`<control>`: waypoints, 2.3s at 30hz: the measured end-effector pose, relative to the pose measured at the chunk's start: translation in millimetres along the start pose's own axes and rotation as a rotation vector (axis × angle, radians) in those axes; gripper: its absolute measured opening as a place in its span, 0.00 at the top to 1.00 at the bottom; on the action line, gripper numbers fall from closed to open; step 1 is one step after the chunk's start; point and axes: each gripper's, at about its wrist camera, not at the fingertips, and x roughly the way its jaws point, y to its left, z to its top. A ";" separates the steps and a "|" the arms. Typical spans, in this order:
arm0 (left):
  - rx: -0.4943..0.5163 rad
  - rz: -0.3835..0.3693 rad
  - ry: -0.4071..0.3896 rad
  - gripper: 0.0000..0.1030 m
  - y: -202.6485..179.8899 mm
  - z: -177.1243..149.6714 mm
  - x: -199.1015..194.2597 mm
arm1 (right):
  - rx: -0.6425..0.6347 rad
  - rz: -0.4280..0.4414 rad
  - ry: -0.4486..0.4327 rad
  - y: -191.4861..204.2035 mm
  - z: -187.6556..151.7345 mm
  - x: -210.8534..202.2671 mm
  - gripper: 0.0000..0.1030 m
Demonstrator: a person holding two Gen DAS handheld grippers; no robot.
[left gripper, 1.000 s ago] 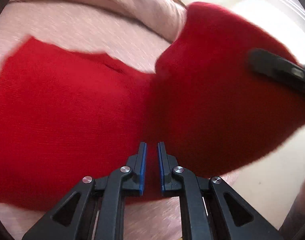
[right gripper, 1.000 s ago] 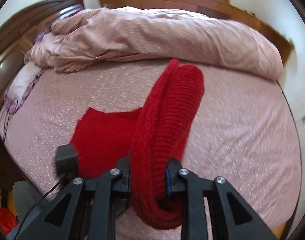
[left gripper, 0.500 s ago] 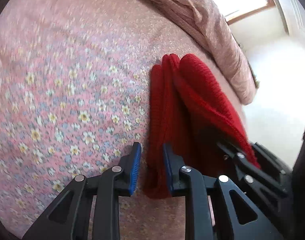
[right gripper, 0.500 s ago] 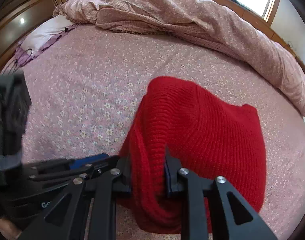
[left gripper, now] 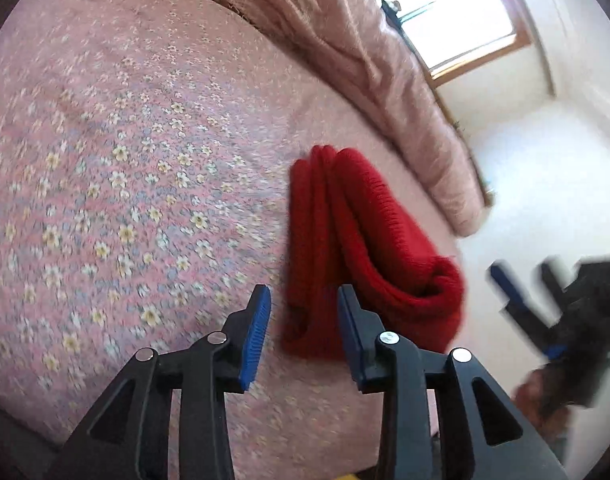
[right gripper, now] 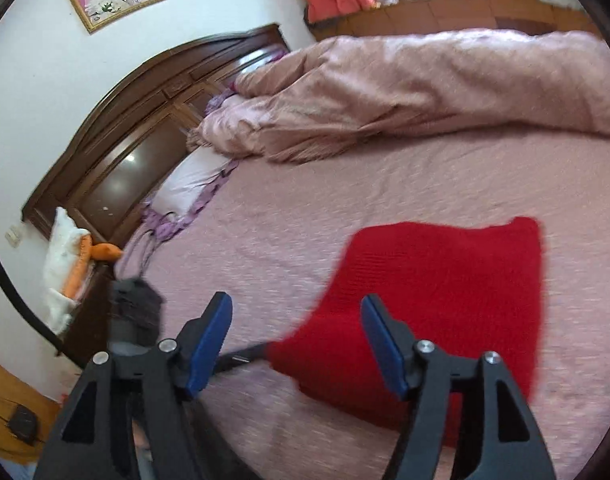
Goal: Fold small clothes
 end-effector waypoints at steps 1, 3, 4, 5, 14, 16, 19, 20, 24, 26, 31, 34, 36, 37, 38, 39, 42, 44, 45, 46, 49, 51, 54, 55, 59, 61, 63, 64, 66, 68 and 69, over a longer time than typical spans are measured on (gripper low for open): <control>-0.007 -0.042 -0.006 0.68 0.0 -1.4 -5.5 | -0.007 -0.028 -0.011 -7.5 -6.7 -8.3 0.31; -0.001 -0.154 -0.011 0.56 -3.5 -3.7 -11.8 | -0.015 -0.096 -0.033 -26.4 -22.3 -26.3 0.31; -0.002 -0.212 -0.004 0.43 -5.8 -4.2 -11.8 | -0.021 -0.134 -0.052 -34.9 -34.2 -37.5 0.31; -0.007 -0.271 0.008 0.37 -9.1 -2.8 -9.7 | -0.024 -0.178 -0.077 -44.7 -45.7 -48.7 0.31; -0.097 -0.303 0.122 0.12 -34.1 -4.1 35.2 | 0.165 -0.394 -0.211 -126.1 -160.0 -91.7 0.30; -0.080 -0.274 0.104 0.12 -46.4 -4.4 42.9 | 0.217 -0.393 -0.198 -134.5 -168.0 -83.3 0.30; -0.086 -0.260 0.085 0.12 -61.1 -0.1 51.2 | 0.207 -0.381 -0.194 -126.6 -172.1 -74.4 0.30; -0.080 -0.255 0.084 0.12 -65.2 1.0 55.7 | 0.175 -0.390 -0.194 -118.9 -171.5 -71.3 0.30; -0.011 -0.179 0.096 0.40 -86.4 3.7 75.1 | 0.025 -0.434 -0.226 -85.1 -160.7 -56.0 0.29; 0.067 -0.115 0.098 0.71 -100.6 2.0 77.7 | -0.018 -0.429 -0.221 -75.1 -155.0 -45.7 0.24; 0.133 -0.214 0.037 0.80 -113.7 4.5 64.5 | -0.044 -0.429 -0.174 -72.5 -136.6 -13.8 0.24; 0.176 -0.283 -0.006 0.80 -124.8 8.8 59.0 | -0.009 -0.450 -0.172 -79.0 -126.9 -2.3 0.24; 0.203 -0.304 -0.022 0.80 -129.0 8.7 53.7 | 0.037 -0.444 -0.179 -85.2 -117.8 2.2 0.24; 0.211 -0.310 -0.026 0.80 -131.6 10.0 53.6 | 0.047 -0.457 -0.192 -87.4 -113.4 4.2 0.24; 0.214 -0.299 -0.026 0.80 -130.8 10.4 55.8 | 0.051 -0.469 -0.204 -88.5 -111.3 6.2 0.23; 0.212 -0.282 -0.026 0.80 -128.8 10.5 55.9 | 0.060 -0.480 -0.215 -91.6 -108.5 8.3 0.23; 0.193 -0.209 -0.009 0.80 -108.8 9.8 58.1 | 0.146 -0.456 -0.252 -106.7 -109.8 2.1 0.23; 0.171 -0.170 0.001 0.80 -89.7 5.0 61.2 | 0.205 -0.413 -0.291 -117.8 -119.6 -10.5 0.23; 0.157 -0.153 0.014 0.80 -80.6 -0.1 63.9 | 0.215 -0.392 -0.298 -121.3 -125.4 -14.8 0.23; 0.150 -0.133 0.029 0.80 -75.3 -5.4 67.2 | 0.219 -0.368 -0.299 -124.2 -131.8 -17.8 0.23; 0.194 -0.075 0.018 0.80 -77.6 -15.7 69.1 | 0.252 -0.393 -0.293 -132.8 -148.4 -23.3 0.23; 0.202 -0.068 0.018 0.80 -78.4 -18.6 71.6 | 0.320 -0.363 -0.295 -148.1 -154.2 -26.7 0.22; 0.206 -0.019 0.020 0.80 -71.7 -27.1 73.2 | 0.287 -0.392 -0.264 -148.2 -150.4 -22.4 0.22; 0.201 -0.018 0.019 0.80 -69.4 -29.8 71.7 | 0.257 -0.424 -0.253 -143.2 -148.7 -20.1 0.22; 0.185 -0.014 0.006 0.80 -63.0 -44.8 58.0 | 0.229 -0.460 -0.232 -137.6 -154.3 -21.2 0.22; 0.207 0.011 -0.006 0.80 -62.9 -51.3 53.8 | 0.167 -0.513 -0.211 -126.7 -156.7 -22.8 0.22; 0.224 0.027 -0.015 0.80 -64.7 -50.8 52.6 | 0.128 -0.543 -0.201 -117.4 -159.4 -25.3 0.22; 0.236 0.035 -0.029 0.80 -66.7 -48.1 54.4 | 0.127 -0.549 -0.199 -116.0 -161.6 -28.7 0.22; 0.248 0.051 -0.050 0.80 -69.9 -42.9 58.4 | 0.138 -0.562 -0.196 -115.8 -166.4 -36.2 0.22; 0.260 0.073 -0.066 0.79 -71.5 -39.0 61.2 | 0.147 -0.656 -0.182 -118.9 -169.5 -40.7 0.22; 0.252 0.065 -0.060 0.78 -69.5 -39.9 60.1 | 0.161 -0.708 -0.167 -124.0 -169.6 -42.3 0.24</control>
